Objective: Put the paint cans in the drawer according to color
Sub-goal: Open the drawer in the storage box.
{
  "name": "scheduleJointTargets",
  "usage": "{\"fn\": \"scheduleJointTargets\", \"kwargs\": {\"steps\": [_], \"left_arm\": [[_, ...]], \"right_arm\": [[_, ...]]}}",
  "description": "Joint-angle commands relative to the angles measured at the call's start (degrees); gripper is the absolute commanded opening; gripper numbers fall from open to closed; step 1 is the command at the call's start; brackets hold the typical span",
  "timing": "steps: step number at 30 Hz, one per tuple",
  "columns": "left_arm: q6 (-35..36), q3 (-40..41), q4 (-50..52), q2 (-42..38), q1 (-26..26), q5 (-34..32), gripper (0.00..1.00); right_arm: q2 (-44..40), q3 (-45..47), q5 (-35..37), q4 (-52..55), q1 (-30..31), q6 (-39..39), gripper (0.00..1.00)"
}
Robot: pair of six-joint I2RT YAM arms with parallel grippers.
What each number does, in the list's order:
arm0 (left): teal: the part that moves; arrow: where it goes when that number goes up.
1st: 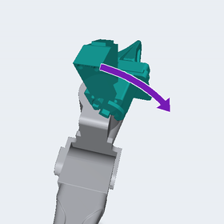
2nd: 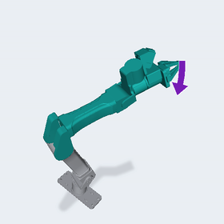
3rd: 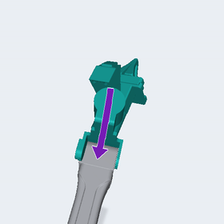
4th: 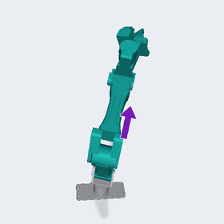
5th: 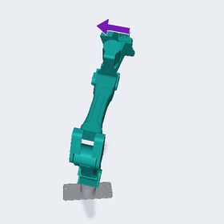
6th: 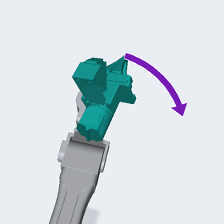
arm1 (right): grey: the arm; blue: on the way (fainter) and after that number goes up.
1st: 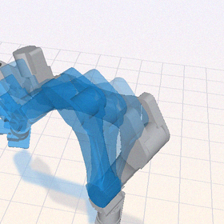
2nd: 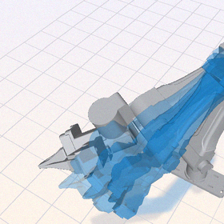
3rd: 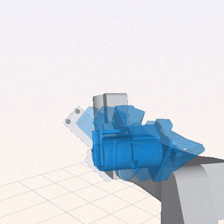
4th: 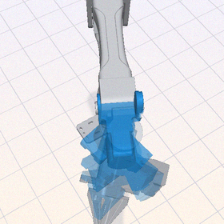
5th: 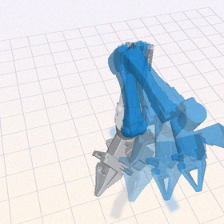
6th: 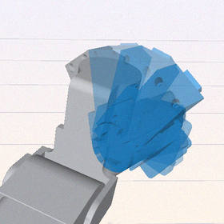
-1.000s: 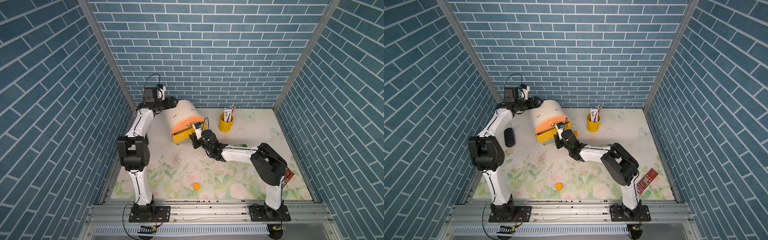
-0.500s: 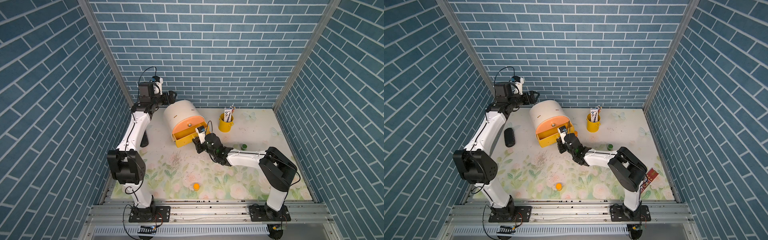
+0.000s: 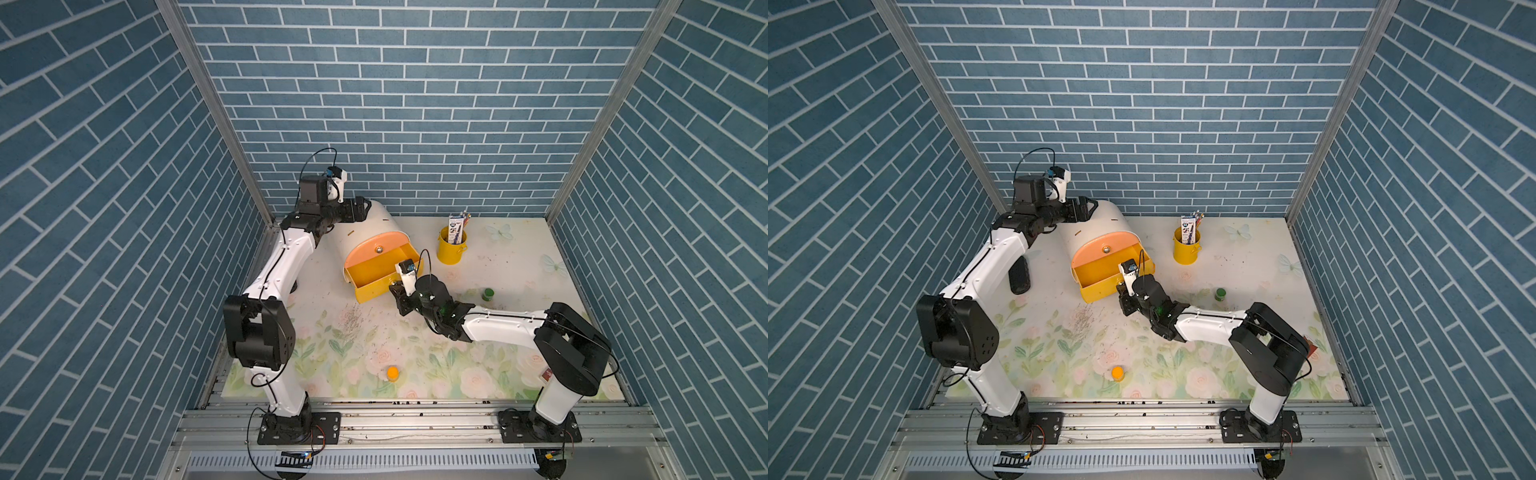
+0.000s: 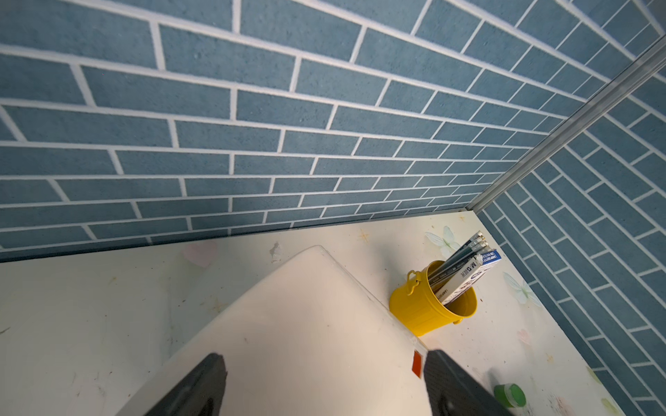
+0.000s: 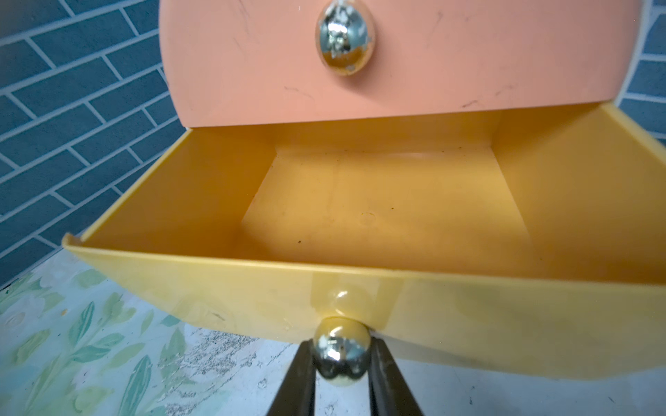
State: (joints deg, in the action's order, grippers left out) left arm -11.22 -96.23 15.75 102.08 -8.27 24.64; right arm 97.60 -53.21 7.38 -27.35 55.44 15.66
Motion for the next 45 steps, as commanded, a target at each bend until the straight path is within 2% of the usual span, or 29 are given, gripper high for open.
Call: {"fn": "scheduleJointTargets", "kwargs": {"steps": [1,24,28,34,37,45], "left_arm": [[0.94,1.52,-1.56,-1.28,-0.60,-0.04,0.91],[1.73,0.26,-0.63,2.04,-0.78,-0.80,0.90],[1.82,-0.19,-0.37,2.42,-0.78,-1.04,0.91],[1.98,-0.60,0.16,2.95,-0.74,-1.18,0.90],[2.21,-0.63,0.52,2.69,-0.78,-1.35,0.90],[2.61,-1.23,2.55,1.08,-0.78,-2.67,0.91]], "right_arm": [[-3.18,2.02,1.54,-0.40,0.81,1.72,0.21],[-8.20,9.34,3.61,-1.13,3.26,3.22,0.24],[-8.60,9.62,3.52,-0.97,3.54,3.14,0.28],[-11.59,9.63,3.22,0.86,3.45,2.68,0.46],[-14.21,8.39,2.55,5.28,2.56,1.92,0.52],[-23.63,7.04,-1.75,15.03,-4.50,1.49,0.56]]}}
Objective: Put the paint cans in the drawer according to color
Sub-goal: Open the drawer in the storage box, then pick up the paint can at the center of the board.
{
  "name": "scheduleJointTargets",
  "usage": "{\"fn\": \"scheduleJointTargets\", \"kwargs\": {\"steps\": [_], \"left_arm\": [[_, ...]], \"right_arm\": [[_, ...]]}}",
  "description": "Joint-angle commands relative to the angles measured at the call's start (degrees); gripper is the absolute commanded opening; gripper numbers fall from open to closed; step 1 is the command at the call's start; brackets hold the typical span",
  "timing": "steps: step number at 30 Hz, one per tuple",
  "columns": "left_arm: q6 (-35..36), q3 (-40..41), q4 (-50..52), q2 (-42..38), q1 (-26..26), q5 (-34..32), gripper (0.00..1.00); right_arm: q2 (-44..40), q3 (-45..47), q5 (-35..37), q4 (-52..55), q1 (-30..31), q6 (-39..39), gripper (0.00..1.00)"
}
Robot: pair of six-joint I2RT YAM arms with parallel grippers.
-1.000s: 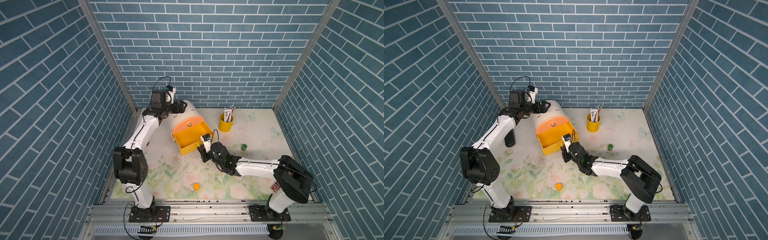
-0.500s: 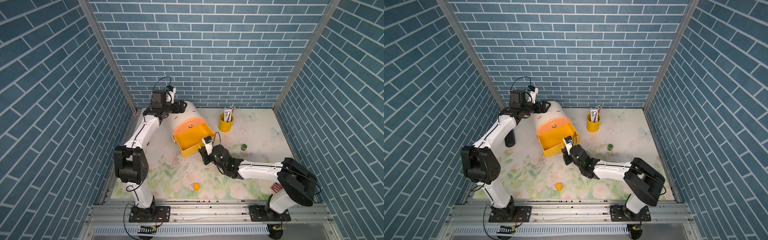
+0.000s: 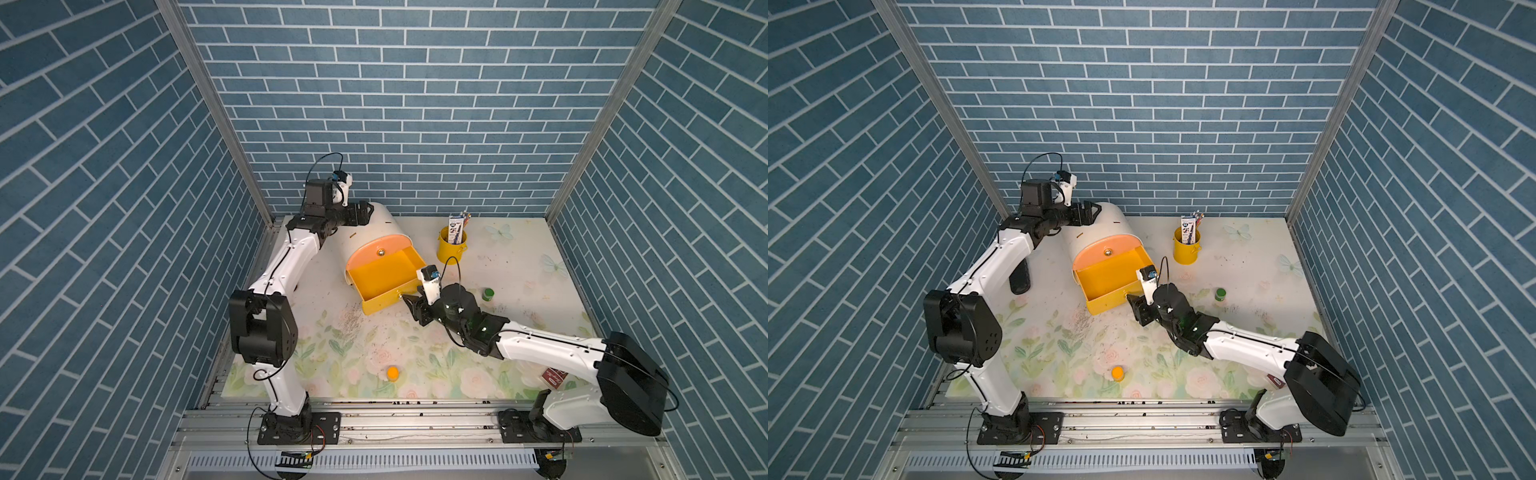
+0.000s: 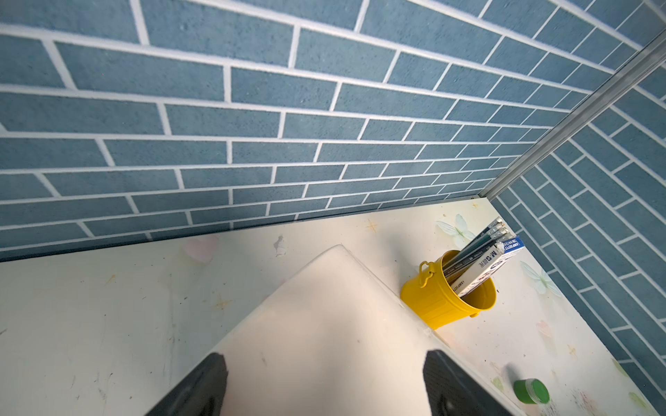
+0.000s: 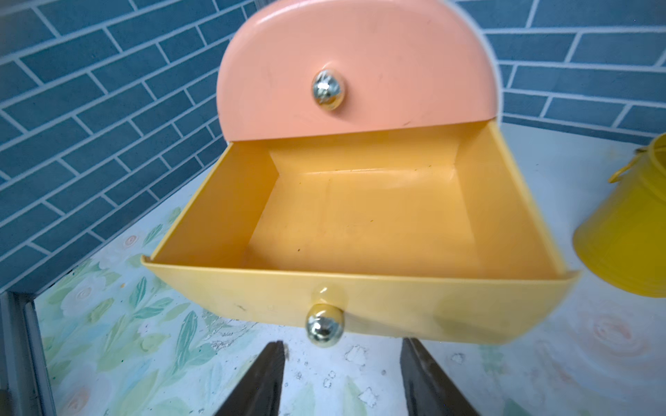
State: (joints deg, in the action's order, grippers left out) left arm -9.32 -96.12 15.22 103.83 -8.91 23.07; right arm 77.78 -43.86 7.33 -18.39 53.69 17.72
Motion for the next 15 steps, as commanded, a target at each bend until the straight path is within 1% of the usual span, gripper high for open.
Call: {"fn": "scheduleJointTargets", "kwargs": {"steps": [1,5,9,13,15], "left_arm": [[0.66,-1.38,3.48,-1.08,-0.15,-1.31,0.90],[0.38,-0.37,4.90,-3.61,-0.15,-2.63,0.91],[0.05,2.42,5.70,-7.46,-0.15,-3.44,0.91],[-0.28,6.31,6.22,-11.91,-0.15,-4.20,0.91],[-0.74,8.44,6.45,-14.60,-0.10,-4.30,0.91]], "right_arm": [[-4.59,-3.00,-1.72,7.58,-3.77,-0.74,0.56],[-6.73,-5.55,-1.10,13.29,-8.90,-1.47,0.56],[-7.27,-6.83,-2.30,15.23,-15.09,-0.12,0.55],[-4.74,-8.51,-4.07,15.83,-20.49,2.50,0.52],[-1.79,-9.88,-5.88,16.19,-22.25,4.03,0.50]]}}
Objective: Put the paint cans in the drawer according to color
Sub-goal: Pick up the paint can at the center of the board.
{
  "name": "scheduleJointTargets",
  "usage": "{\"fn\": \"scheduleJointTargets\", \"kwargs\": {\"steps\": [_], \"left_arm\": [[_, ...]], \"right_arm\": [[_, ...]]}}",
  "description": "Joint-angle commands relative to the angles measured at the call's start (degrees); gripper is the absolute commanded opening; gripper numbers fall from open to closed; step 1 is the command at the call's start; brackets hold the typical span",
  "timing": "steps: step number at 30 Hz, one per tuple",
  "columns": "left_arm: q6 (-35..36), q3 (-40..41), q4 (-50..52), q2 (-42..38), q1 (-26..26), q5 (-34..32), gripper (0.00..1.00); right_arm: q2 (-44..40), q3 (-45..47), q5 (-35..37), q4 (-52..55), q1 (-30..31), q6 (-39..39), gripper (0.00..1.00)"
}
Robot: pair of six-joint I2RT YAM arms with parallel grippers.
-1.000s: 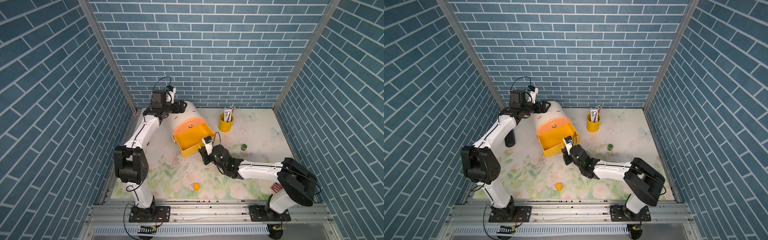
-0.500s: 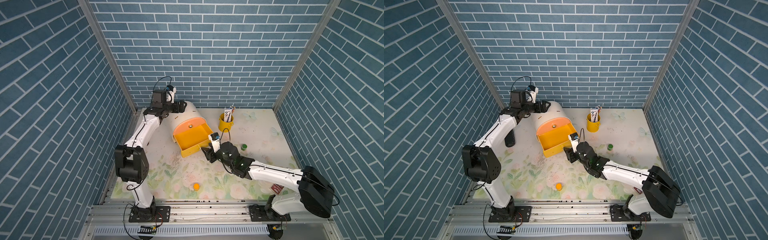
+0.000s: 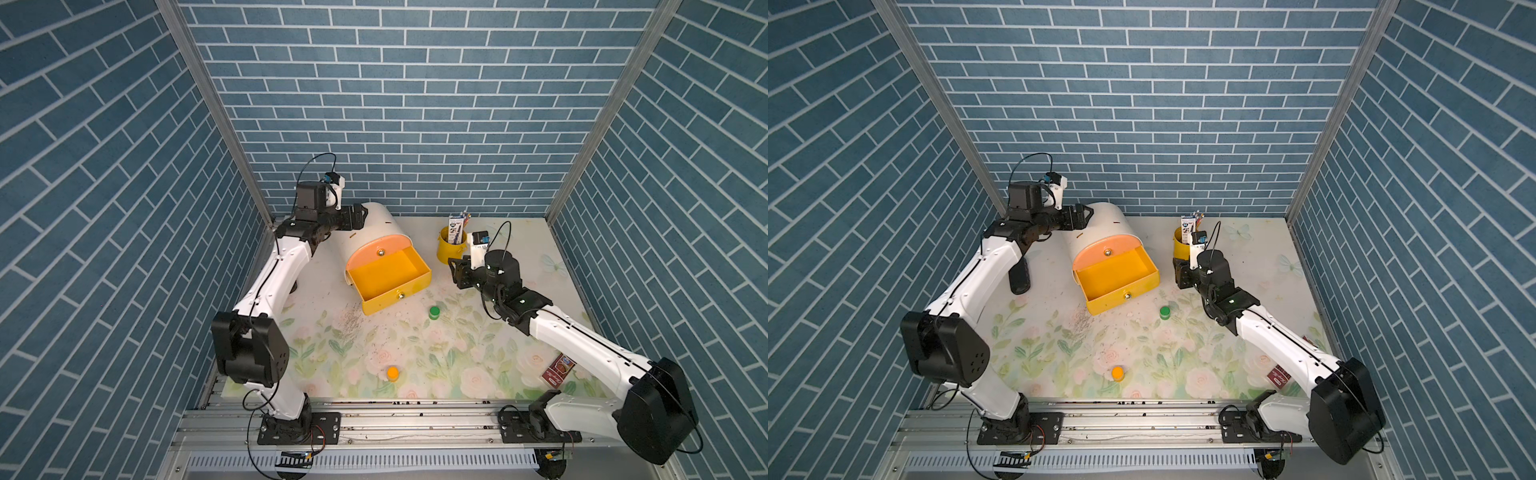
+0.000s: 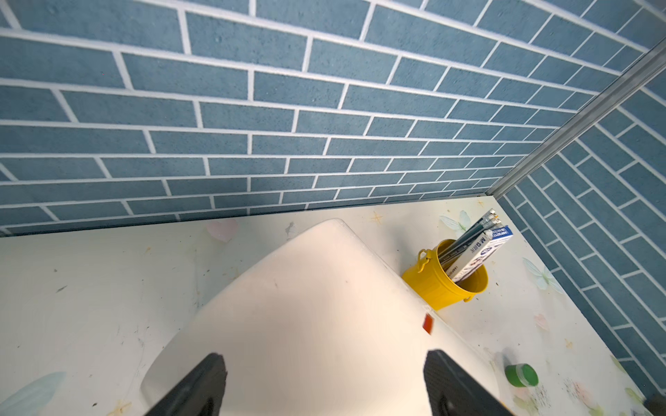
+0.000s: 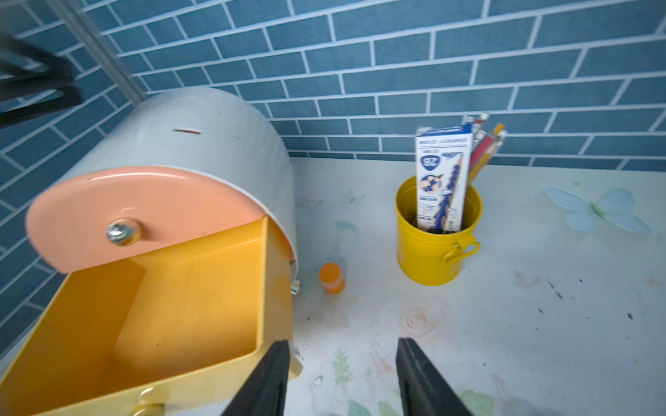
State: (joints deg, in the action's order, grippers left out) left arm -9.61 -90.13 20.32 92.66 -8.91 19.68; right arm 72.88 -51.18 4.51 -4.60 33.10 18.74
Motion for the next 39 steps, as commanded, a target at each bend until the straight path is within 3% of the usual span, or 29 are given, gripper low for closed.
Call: {"fn": "scheduleJointTargets", "kwargs": {"steps": [1,12,22,39], "left_arm": [[-0.66,3.41,1.44,-4.65,-0.15,-0.84,0.91],[-2.15,12.18,1.96,-15.85,-0.15,0.01,0.91],[-2.78,15.71,2.72,-19.94,-0.15,0.90,0.91],[-1.91,16.16,4.29,-21.82,-0.15,0.98,0.91]], "right_arm": [[4.52,-3.16,-3.52,2.32,-2.11,3.59,0.49],[19.44,-5.62,-8.44,-4.16,-4.69,7.87,0.44],[31.18,-9.91,-16.71,-11.98,-4.69,11.23,0.43],[44.10,-21.21,-16.16,-12.68,-2.26,9.39,0.54]]}}
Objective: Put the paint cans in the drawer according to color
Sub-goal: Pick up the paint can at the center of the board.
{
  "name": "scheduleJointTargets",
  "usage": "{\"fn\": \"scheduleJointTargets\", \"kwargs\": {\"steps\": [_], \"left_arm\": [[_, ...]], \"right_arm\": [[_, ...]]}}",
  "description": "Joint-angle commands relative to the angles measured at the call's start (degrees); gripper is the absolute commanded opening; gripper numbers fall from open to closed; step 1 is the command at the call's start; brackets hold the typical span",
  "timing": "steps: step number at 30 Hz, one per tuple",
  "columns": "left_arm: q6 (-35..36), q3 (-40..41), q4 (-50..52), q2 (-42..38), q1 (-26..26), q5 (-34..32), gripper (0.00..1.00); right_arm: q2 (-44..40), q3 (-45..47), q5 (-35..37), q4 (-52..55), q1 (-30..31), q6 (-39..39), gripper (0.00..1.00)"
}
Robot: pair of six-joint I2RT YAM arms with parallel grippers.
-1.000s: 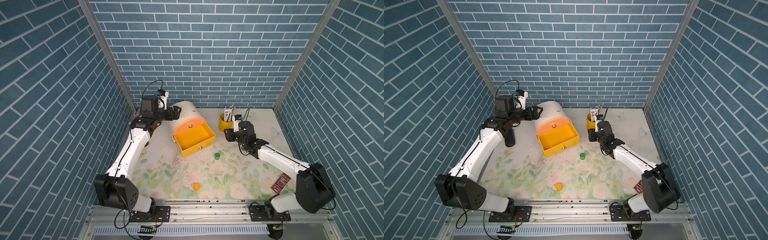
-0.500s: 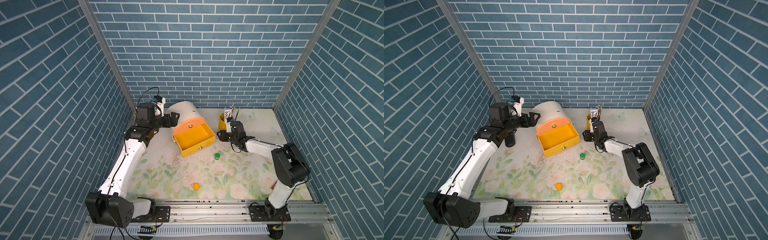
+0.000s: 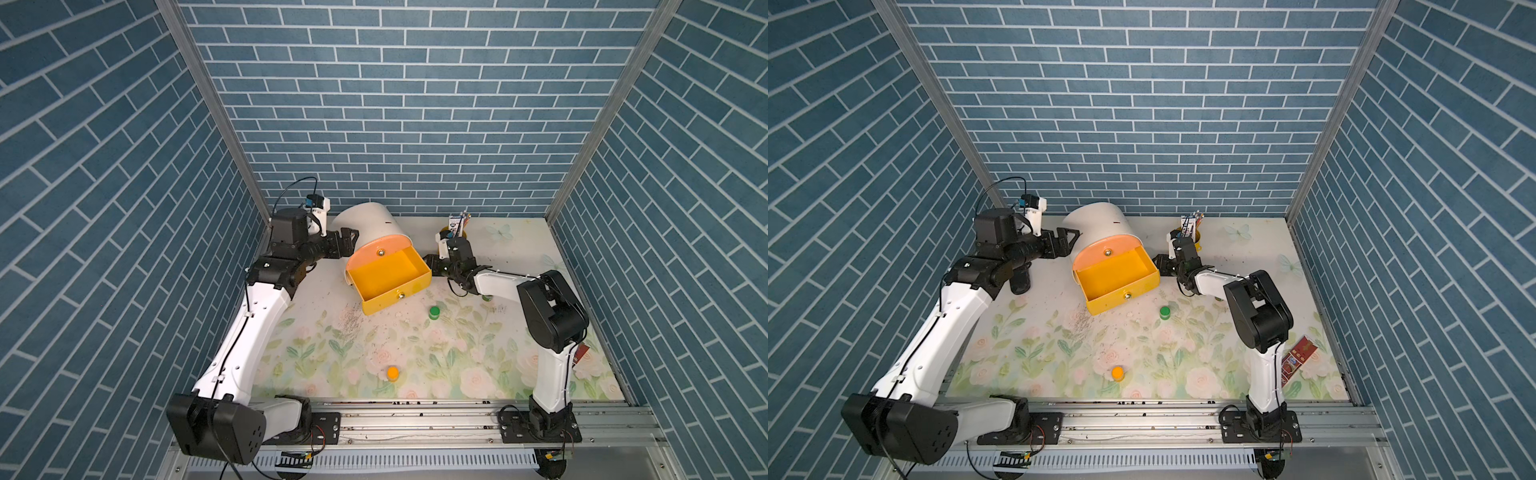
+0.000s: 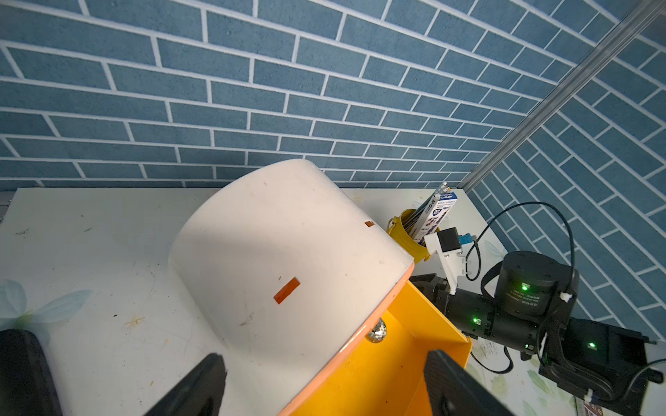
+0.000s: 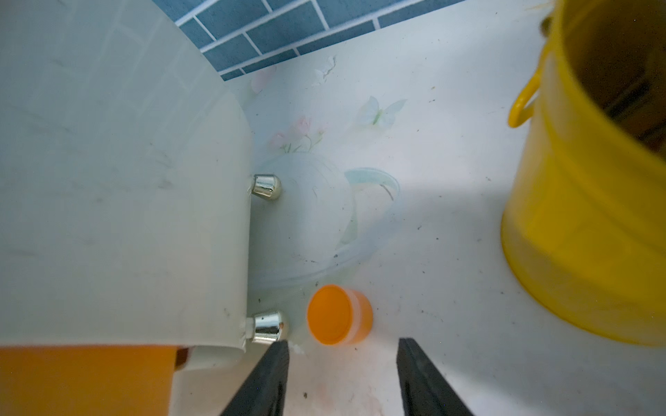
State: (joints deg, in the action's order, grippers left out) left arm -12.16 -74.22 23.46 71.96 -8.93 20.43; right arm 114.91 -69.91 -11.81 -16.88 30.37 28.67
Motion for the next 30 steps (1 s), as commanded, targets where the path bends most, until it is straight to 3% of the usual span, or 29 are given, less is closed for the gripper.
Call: {"fn": "scheduleJointTargets", "kwargs": {"steps": [1,20,30], "left_arm": [[0.73,0.28,1.19,-1.12,-0.12,0.18,0.91],[1.53,-0.24,2.20,-1.48,-0.13,-0.44,0.91],[1.35,0.19,1.67,-1.30,-0.12,0.03,0.91]], "right_arm": [[2.43,-2.85,0.23,-0.26,0.48,-0.74,0.55],[8.53,-7.83,-0.62,0.37,0.83,-9.60,0.61],[8.90,-8.17,2.46,3.23,0.83,-11.92,0.60]]}}
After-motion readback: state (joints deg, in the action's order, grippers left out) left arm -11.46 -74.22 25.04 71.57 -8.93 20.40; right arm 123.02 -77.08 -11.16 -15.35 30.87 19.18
